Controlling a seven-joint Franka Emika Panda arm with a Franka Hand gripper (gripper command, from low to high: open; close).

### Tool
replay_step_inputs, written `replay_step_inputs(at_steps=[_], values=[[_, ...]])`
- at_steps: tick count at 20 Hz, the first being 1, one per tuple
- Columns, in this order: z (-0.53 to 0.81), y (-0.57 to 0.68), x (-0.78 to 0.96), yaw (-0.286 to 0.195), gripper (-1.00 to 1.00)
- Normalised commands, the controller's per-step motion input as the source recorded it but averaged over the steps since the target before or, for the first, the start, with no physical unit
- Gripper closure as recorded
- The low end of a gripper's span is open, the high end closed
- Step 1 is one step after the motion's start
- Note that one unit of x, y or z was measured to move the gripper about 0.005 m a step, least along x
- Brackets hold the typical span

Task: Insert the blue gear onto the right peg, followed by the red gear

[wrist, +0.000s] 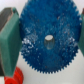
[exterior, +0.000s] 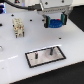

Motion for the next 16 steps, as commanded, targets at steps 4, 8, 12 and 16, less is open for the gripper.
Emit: replay_step_inputs(at_steps=[4, 8, 12, 16], values=[[0.27, -0.15, 0.85, 0.0, 1.0], [0.21, -0.2, 0.82, 0.0, 1.0], [0.17, -0.21, 0.81, 0.0, 1.0], [0.05, -0.16, 0.78, 0.0, 1.0]])
